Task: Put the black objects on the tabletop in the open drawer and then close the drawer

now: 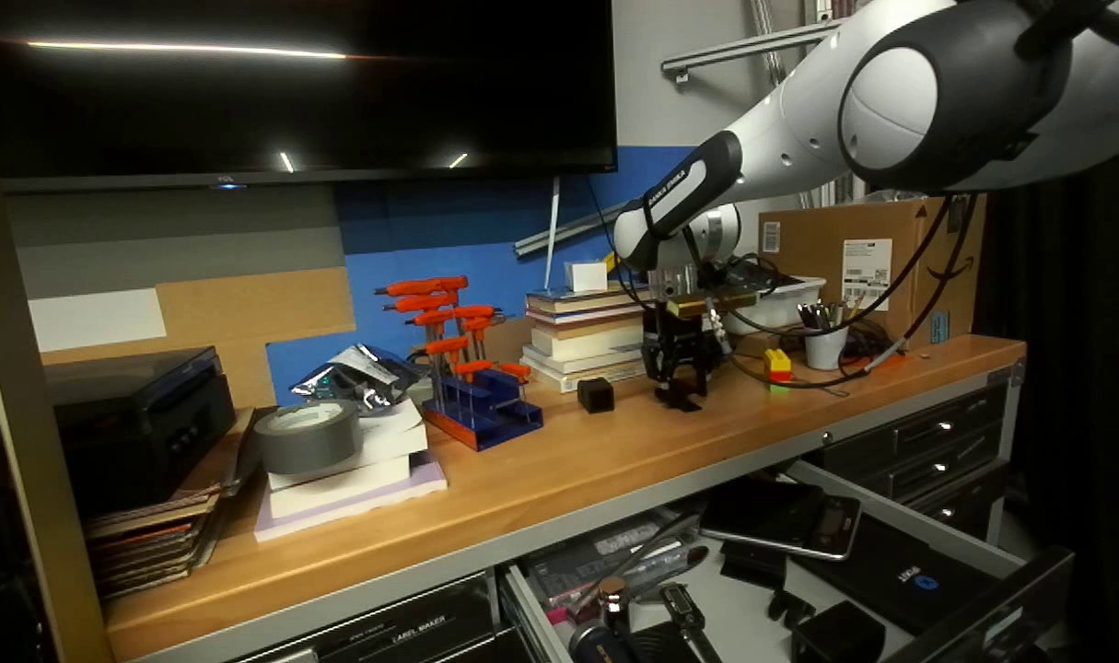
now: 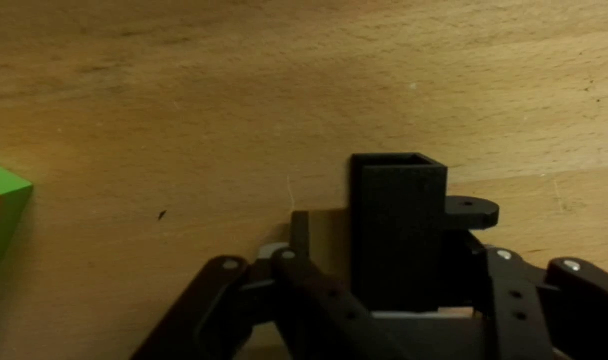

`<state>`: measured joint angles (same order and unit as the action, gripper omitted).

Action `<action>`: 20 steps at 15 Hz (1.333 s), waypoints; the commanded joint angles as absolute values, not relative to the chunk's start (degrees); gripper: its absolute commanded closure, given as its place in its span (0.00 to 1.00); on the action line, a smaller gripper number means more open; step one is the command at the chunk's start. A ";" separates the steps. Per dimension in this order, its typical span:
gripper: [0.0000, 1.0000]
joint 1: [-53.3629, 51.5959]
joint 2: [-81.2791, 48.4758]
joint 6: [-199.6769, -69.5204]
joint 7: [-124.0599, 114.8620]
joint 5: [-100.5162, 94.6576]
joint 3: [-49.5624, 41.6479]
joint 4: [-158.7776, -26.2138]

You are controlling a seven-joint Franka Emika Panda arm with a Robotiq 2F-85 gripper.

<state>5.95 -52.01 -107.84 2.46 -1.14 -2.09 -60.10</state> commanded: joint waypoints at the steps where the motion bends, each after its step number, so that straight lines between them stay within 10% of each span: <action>1: 0.65 5.46 -53.31 -105.23 1.59 -1.42 -2.59 -56.67; 4: 0.82 6.34 -54.26 -109.28 2.59 -1.98 -3.20 -59.61; 20: 0.78 6.50 -27.43 -113.69 7.60 3.63 0.78 -96.78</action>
